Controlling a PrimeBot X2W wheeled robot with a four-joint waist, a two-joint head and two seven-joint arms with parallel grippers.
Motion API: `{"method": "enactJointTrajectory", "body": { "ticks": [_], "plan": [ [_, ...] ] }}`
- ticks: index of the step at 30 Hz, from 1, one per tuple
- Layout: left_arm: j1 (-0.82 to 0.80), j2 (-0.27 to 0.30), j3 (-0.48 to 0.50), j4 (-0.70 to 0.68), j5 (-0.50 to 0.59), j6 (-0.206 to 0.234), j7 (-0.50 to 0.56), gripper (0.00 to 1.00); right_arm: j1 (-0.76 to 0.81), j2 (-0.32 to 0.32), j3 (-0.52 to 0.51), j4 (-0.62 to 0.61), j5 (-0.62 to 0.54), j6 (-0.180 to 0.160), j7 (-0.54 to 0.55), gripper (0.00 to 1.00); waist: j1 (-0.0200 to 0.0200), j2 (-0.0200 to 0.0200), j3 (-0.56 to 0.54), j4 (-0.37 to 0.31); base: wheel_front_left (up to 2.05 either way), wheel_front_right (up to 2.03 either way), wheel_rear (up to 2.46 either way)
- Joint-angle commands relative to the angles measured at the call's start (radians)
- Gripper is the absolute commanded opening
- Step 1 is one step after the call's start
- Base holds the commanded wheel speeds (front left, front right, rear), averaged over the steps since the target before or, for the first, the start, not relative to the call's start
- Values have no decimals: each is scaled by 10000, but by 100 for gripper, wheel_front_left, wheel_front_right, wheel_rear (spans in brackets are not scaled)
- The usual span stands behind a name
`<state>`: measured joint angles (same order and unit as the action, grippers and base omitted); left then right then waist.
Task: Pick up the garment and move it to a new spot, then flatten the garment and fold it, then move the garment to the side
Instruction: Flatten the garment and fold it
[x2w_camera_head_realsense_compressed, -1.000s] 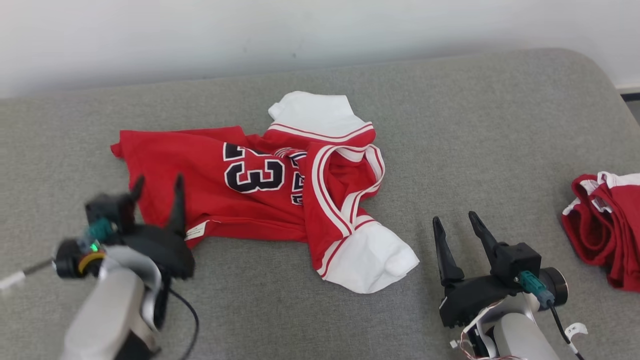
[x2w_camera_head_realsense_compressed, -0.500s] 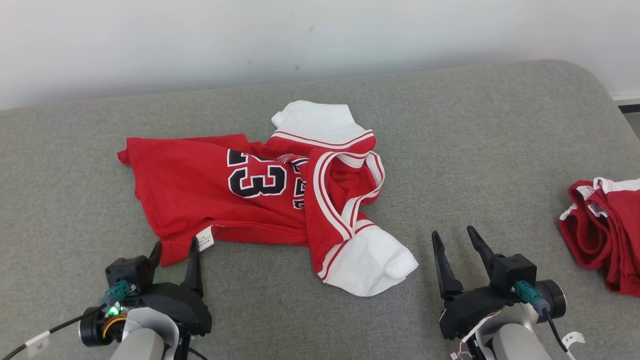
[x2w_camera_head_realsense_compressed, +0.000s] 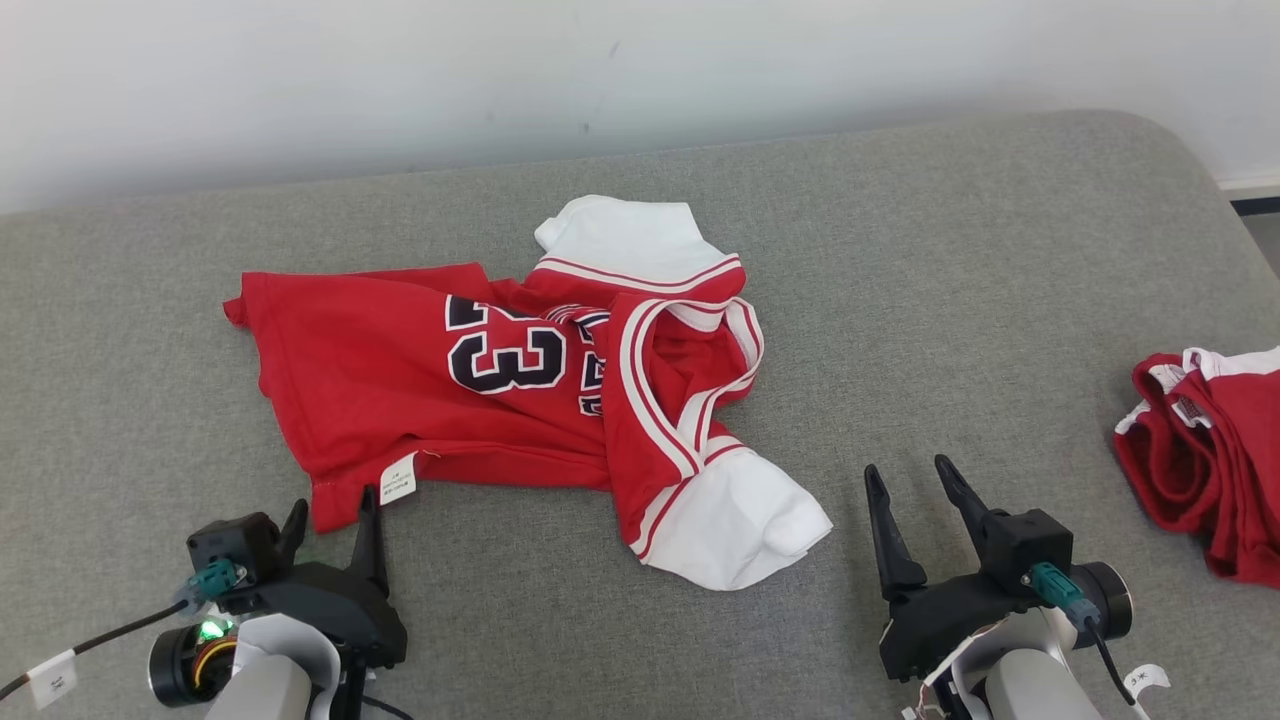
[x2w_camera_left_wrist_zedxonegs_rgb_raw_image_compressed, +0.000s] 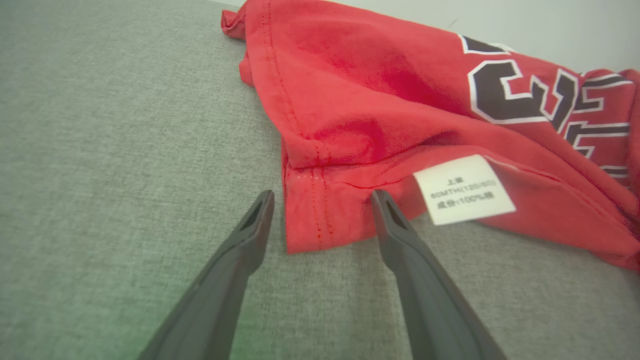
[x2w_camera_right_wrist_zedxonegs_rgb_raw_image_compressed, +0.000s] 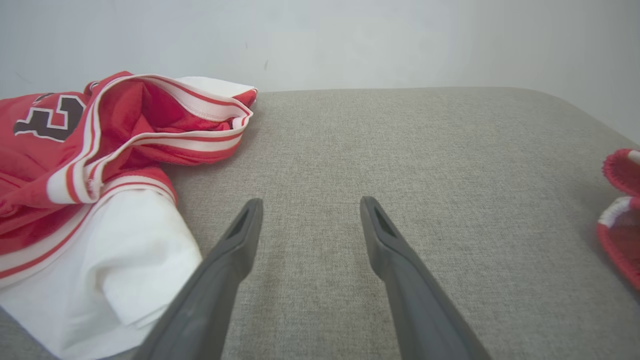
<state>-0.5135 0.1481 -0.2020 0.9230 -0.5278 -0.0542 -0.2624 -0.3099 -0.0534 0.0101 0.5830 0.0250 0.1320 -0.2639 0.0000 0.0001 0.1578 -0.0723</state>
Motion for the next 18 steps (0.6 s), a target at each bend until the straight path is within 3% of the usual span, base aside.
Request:
{"method": "enactJointTrajectory", "body": {
  "ticks": [1,7,9,10,11,16,18],
  "plan": [
    [-79,-43,25,84,-57,-77,-32,100,-39,18,-6,14,25,-26,3,100,0,-1,-2,5,0,0,0],
    [-281,-94,60,389,-75,-280,-32,100,-81,20,11,65,27,-26,3,100,0,-1,-12,27,0,0,0],
    [-333,-91,66,317,-21,-354,-32,93,-98,21,33,72,26,-26,3,100,0,-1,-21,40,0,0,0],
    [-323,-108,81,318,-22,-406,-32,82,-96,21,38,81,26,-26,4,100,0,-1,-29,48,0,0,0],
    [-309,-140,97,350,-59,-418,-32,56,-89,21,44,91,28,-26,3,100,0,-1,-39,59,0,0,0],
    [-312,-168,164,356,-34,-568,-32,36,-78,4,64,150,79,-26,3,100,0,-1,-56,102,0,0,0],
    [-289,-148,185,293,49,-590,-32,5,-87,-5,63,164,101,-26,3,100,0,-1,-57,119,0,0,0]
  ]
}}
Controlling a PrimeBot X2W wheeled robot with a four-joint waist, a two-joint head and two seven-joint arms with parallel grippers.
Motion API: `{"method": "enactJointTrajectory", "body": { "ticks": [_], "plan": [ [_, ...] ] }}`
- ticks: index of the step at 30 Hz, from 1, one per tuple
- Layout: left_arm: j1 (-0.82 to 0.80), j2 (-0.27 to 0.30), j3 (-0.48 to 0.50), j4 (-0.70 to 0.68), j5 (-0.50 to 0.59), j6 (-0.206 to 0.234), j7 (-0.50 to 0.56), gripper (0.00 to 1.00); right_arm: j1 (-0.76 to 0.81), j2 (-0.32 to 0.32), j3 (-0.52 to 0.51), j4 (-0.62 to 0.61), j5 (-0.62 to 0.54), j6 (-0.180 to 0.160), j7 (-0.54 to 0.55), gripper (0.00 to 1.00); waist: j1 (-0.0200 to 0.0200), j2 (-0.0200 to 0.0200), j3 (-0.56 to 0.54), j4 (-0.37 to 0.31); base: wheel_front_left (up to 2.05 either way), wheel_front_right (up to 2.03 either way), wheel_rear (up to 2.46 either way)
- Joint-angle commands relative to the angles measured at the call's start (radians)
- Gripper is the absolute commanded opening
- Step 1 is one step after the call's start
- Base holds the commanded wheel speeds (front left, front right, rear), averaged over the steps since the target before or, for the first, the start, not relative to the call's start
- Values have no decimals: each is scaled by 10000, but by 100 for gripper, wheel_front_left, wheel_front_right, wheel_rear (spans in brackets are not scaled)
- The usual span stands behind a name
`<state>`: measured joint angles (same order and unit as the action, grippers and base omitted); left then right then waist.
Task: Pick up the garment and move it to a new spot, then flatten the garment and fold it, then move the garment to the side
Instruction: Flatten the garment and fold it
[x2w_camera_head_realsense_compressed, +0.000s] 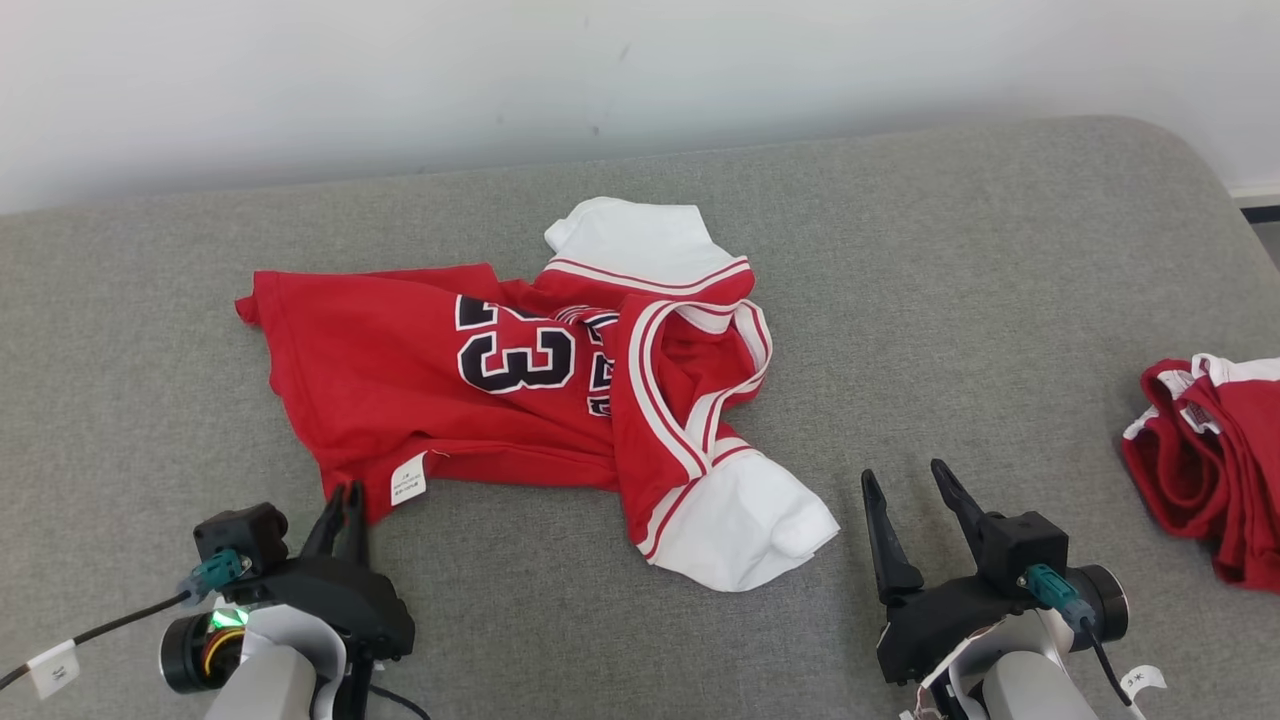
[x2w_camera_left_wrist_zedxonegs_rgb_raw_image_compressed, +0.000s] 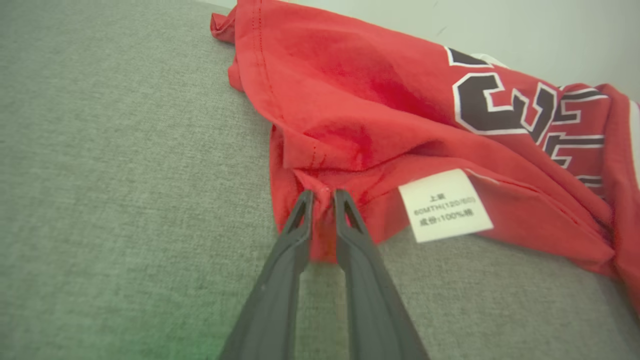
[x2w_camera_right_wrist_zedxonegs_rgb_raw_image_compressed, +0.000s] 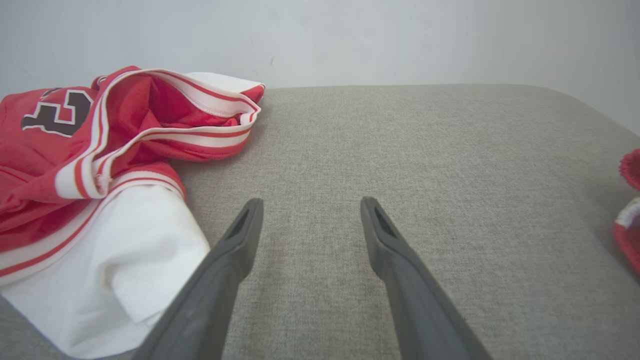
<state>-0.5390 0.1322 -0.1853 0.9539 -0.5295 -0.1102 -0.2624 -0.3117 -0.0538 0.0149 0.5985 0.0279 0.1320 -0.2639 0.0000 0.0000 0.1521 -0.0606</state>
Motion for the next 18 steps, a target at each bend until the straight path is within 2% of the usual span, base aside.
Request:
{"method": "enactJointTrajectory", "body": {
  "ticks": [1,8,18],
  "plan": [
    [-17,41,47,-140,147,-16,-32,0,-73,-1,1,14,74,-26,3,100,0,0,-4,16,0,0,0],
    [989,-101,339,-1413,830,21,-32,0,235,11,-102,160,158,-26,3,100,0,0,-478,196,0,0,0],
    [3219,-255,1043,-3282,1624,-56,-33,0,742,39,6,471,450,-26,4,100,0,0,-1503,276,0,0,0]
  ]
}}
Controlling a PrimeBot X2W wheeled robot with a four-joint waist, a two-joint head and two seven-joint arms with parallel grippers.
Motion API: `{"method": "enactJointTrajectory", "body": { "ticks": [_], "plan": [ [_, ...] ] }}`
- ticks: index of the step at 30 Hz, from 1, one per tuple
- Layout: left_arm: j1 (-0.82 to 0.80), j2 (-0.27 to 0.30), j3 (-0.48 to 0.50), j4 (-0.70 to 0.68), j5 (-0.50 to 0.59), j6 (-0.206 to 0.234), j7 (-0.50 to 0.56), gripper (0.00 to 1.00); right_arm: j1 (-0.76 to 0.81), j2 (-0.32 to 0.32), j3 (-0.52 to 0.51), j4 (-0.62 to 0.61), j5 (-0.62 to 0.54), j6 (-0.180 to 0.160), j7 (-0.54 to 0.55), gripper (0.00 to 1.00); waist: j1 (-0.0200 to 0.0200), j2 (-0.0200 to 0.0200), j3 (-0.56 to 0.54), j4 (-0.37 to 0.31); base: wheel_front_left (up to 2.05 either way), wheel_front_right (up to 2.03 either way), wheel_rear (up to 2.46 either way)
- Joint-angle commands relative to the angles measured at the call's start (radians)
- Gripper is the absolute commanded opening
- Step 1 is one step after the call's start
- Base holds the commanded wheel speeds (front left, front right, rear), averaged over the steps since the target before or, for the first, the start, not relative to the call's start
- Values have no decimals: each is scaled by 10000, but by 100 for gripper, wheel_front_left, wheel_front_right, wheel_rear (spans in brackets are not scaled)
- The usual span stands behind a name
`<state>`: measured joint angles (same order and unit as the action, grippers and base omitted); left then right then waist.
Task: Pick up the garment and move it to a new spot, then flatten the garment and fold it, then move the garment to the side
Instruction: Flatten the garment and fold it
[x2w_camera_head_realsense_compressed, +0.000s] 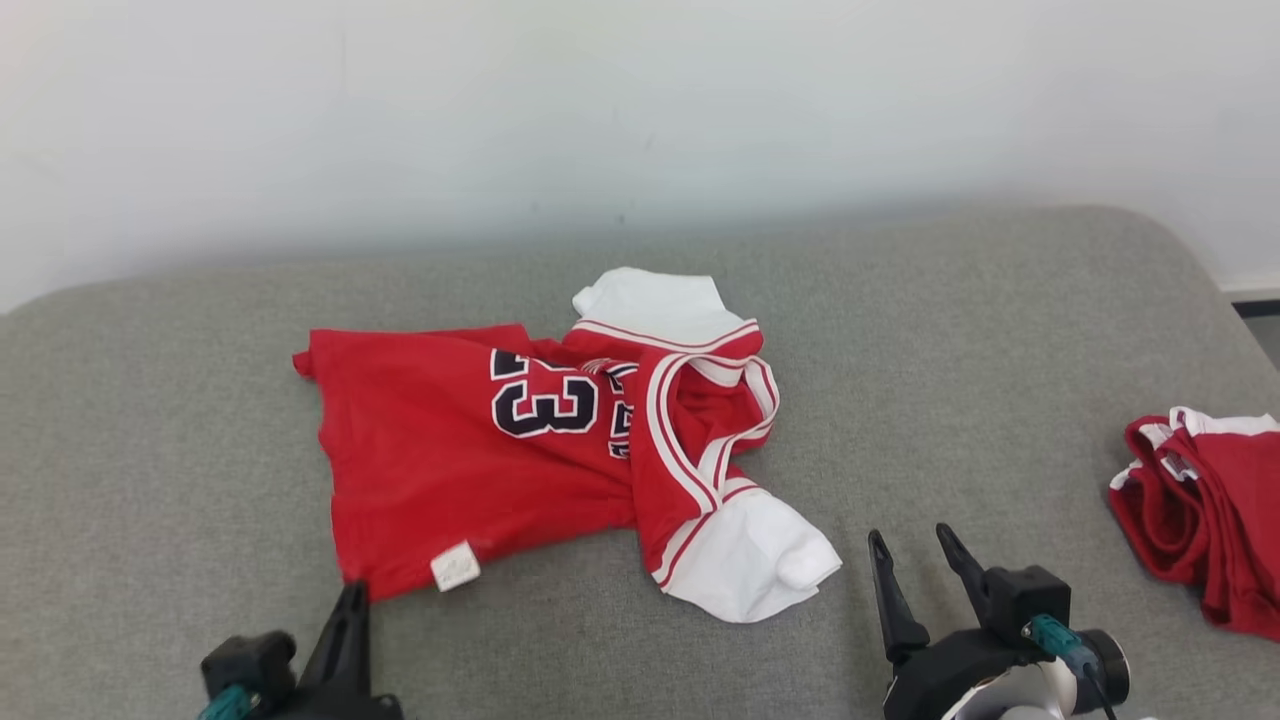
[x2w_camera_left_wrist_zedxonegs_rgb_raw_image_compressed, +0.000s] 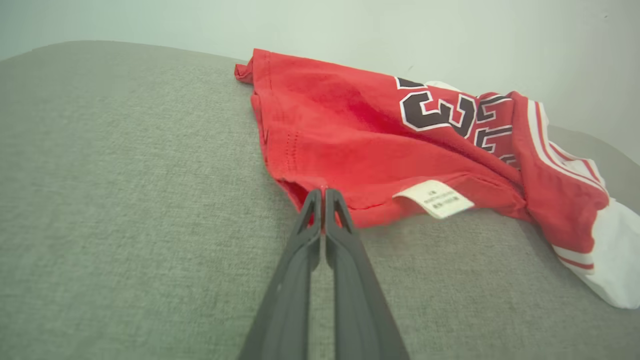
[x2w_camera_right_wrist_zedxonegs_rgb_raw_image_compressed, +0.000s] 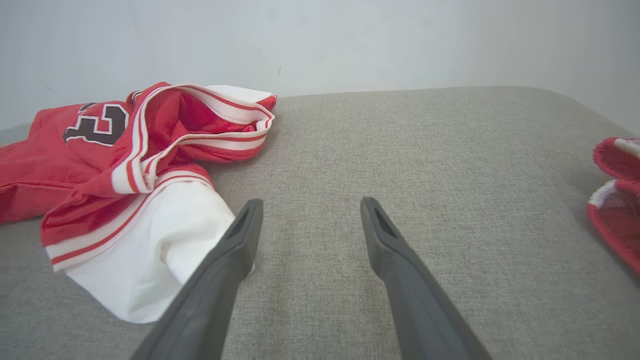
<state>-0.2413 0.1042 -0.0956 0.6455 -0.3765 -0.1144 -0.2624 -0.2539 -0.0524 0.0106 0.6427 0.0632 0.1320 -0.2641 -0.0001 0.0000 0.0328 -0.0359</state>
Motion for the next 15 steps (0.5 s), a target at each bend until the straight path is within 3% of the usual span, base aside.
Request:
{"method": "enactJointTrajectory", "body": {
  "ticks": [1,13,15],
  "plan": [
    [451,-4,255,-345,179,-11,-33,0,199,26,74,41,146,-26,6,100,1,0,-358,15,0,0,0],
    [1923,-138,1594,-1117,1102,113,-33,0,803,27,576,-29,469,-26,5,100,1,0,-755,-270,0,0,0],
    [2167,-204,1811,-1029,1207,191,-33,13,859,26,664,-25,534,-26,6,100,1,0,-779,-315,0,0,0]
  ]
}}
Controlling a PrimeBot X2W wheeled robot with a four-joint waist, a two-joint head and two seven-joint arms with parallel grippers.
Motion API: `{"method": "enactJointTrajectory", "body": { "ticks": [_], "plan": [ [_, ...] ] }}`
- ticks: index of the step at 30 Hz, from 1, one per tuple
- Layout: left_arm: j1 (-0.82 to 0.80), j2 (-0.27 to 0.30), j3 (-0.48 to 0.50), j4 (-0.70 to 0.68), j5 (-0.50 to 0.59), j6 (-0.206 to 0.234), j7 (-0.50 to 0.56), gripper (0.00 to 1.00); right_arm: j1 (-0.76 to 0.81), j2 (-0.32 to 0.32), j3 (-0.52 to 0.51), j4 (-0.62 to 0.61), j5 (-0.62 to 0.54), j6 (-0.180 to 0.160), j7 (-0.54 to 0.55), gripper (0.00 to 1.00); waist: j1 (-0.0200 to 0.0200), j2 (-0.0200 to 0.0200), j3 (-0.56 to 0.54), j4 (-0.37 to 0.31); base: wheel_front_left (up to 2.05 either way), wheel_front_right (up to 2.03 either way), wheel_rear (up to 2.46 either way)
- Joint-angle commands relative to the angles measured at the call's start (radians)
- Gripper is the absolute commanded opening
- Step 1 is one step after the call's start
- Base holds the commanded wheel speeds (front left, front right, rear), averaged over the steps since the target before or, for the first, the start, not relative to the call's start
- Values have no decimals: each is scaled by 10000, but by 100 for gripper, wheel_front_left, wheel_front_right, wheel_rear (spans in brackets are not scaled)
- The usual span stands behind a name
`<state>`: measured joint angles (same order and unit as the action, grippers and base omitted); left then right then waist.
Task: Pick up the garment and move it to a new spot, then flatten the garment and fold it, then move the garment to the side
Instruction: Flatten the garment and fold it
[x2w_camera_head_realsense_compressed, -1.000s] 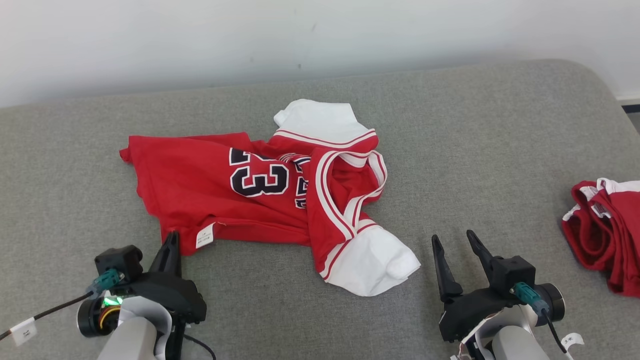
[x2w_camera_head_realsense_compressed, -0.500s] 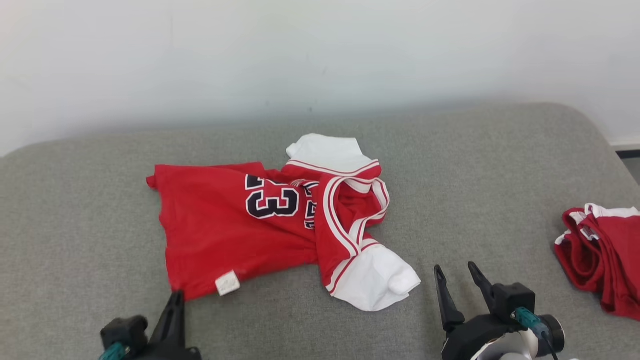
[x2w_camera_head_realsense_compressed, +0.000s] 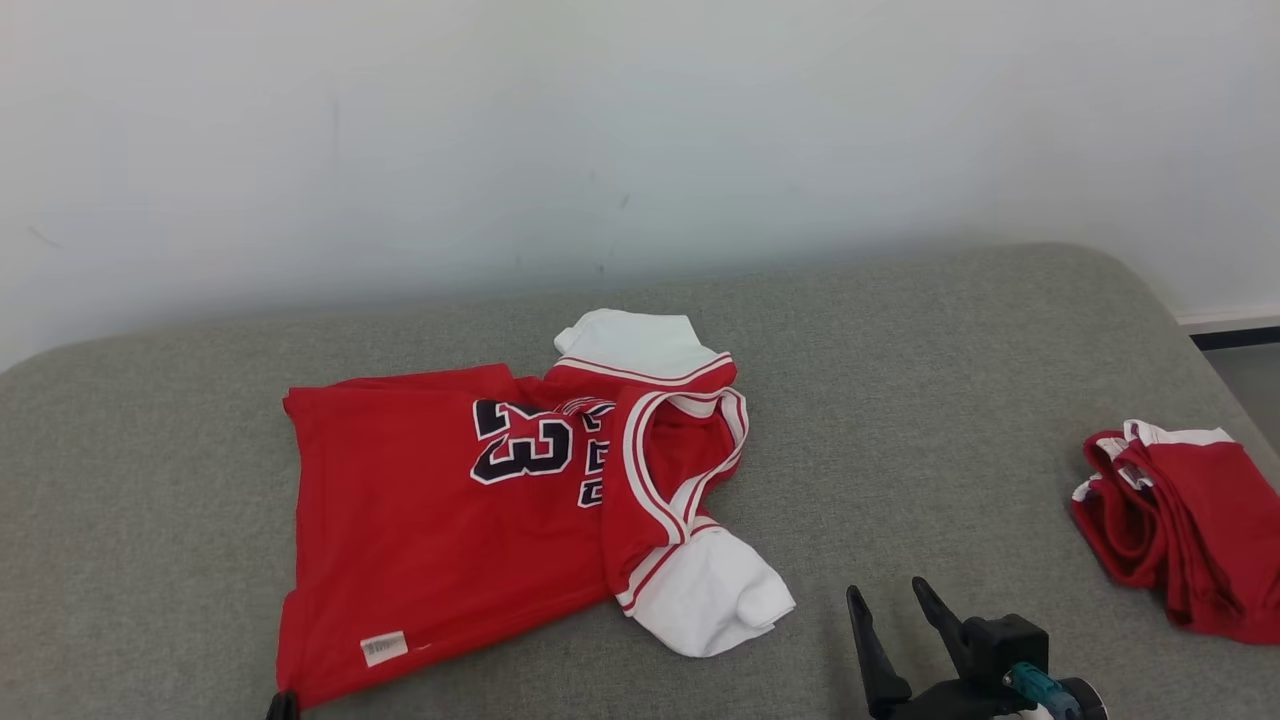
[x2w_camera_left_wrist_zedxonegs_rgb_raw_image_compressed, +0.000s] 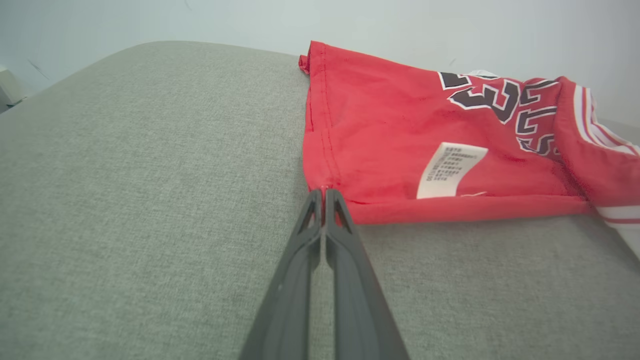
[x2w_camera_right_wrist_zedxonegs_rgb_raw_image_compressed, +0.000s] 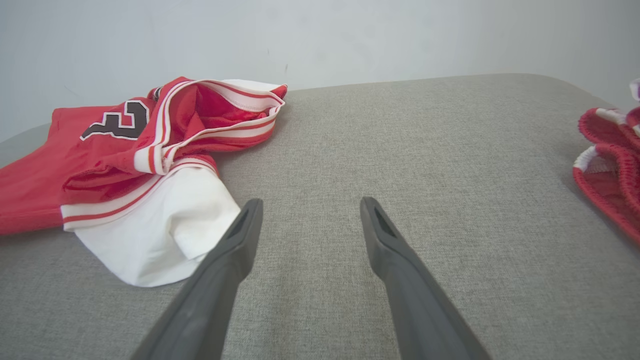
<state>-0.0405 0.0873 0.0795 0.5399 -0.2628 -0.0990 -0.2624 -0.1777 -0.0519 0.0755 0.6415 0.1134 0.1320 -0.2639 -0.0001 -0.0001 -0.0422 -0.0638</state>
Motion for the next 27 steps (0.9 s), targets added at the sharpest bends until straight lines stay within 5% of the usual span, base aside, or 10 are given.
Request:
{"method": "enactJointTrajectory", "body": {
  "ticks": [1,2,3,4,16,27],
  "plan": [
    [217,-43,161,39,139,64,-33,24,118,21,83,-11,85,-26,4,100,1,1,-30,-52,0,0,0],
    [257,-60,247,51,224,127,-33,49,128,21,186,-18,122,-26,3,100,1,1,-27,-64,0,0,0],
    [327,-106,308,20,322,202,-33,93,131,24,331,-32,182,-26,3,100,1,1,-22,-70,0,0,0],
    [392,-150,392,-65,411,288,-33,100,115,26,499,-53,211,-26,3,100,1,1,-10,-69,0,0,0],
    [633,-380,-45,-642,494,408,-33,100,-844,16,3435,-19,1634,-26,5,100,1,1,228,853,0,0,0],
    [600,-371,-983,-604,254,522,-33,100,-1779,22,4307,1385,2087,-26,16,100,1,1,415,2138,0,0,0]
  ]
}}
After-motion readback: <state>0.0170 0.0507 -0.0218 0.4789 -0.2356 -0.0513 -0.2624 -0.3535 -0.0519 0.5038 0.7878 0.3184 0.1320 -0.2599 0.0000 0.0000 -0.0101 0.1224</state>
